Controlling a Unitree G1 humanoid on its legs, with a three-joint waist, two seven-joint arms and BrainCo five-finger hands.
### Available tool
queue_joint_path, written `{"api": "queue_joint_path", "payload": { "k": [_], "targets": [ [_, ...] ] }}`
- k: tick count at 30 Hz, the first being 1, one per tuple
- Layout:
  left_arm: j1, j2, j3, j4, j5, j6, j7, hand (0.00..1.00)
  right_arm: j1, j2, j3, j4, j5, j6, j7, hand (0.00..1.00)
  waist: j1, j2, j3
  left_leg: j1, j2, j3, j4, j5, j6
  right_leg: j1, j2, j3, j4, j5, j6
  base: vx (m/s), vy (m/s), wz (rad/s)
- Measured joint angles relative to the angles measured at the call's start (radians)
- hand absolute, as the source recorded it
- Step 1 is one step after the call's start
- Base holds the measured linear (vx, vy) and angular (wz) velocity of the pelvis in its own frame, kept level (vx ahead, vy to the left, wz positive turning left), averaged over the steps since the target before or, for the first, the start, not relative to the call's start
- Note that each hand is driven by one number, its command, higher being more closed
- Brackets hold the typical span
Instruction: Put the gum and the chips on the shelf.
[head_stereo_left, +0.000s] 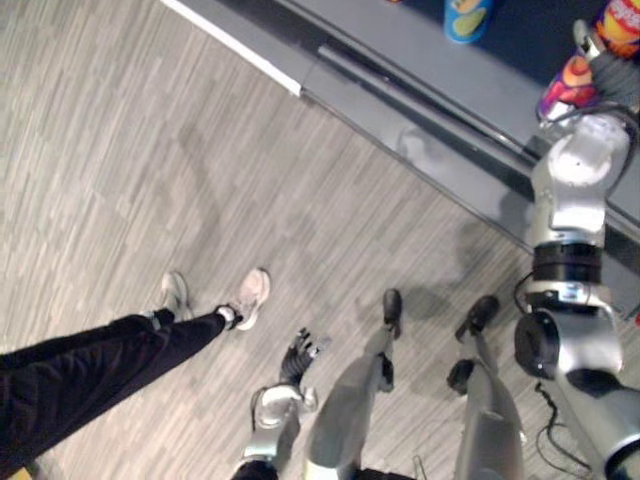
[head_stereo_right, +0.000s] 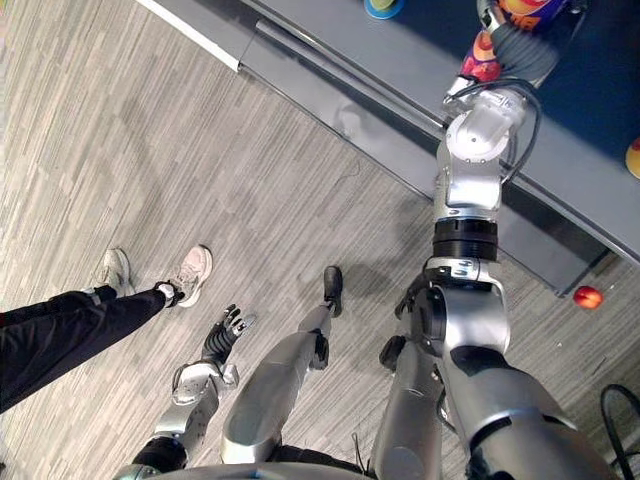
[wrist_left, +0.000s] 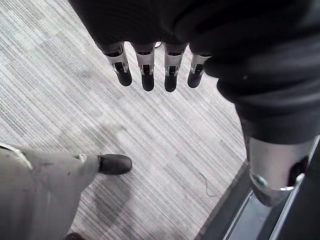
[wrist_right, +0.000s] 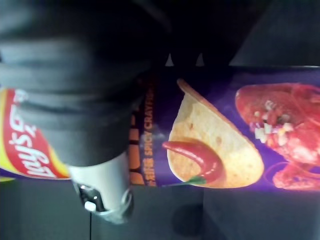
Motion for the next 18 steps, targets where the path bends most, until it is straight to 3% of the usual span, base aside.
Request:
{"api": "queue_joint_path", "payload": {
  "k": [5, 18],
  "targets": [
    [-0.001, -0.024, -0.005, -0.029, -0.036, 0.000, 0.005, 0.00, -0.034, -0.004, -0.019, -0.012, 0.000, 0.000, -0.038, 1.00, 0.020, 0.000, 0.000, -0.026, -0.003, 0.002, -0.001, 0.004, 0.003, -0.054, -0.018, 0.006, 0.060, -0.021, -0.009, -0.01, -0.005, 0.00],
    [-0.016, -0.066, -0.010, -0.096, -0.036, -0.001, 0.006, 0.00, -0.020, 0.013, -0.025, -0.131, -0.003, -0.001, -0.084, 1.00, 0.017, 0.000, 0.000, -0.045, -0.020, 0.034, -0.037, 0.026, 0.000, -0.160, -0.062, 0.041, 0.198, -0.071, -0.022, -0.02, -0.010, 0.00]
  ]
}}
